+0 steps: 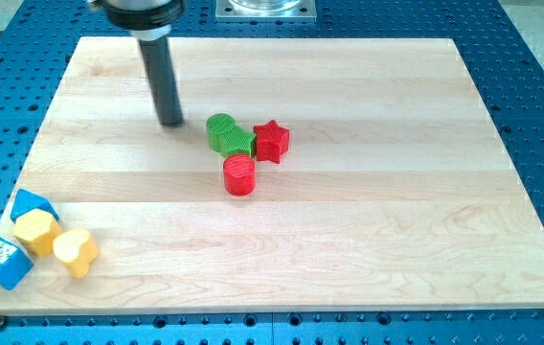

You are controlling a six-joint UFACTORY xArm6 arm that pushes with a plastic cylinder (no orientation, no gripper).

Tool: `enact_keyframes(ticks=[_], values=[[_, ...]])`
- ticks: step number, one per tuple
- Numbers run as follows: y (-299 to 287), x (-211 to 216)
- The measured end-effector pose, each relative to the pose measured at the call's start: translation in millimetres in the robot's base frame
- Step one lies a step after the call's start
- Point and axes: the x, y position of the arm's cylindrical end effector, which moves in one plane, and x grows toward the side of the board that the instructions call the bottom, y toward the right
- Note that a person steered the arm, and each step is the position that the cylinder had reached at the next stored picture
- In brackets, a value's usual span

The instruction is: Move the yellow heart right to the blue triangle

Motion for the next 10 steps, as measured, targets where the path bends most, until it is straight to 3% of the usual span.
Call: enact_keyframes(ticks=[1,3,4,6,7,9,10], values=[[-24.8,86.2],[58.1,237.7],[52.0,244.0],[-33.8,242.0],[-44.0,234.1],[-40.5,169.2],[3.1,175.9]])
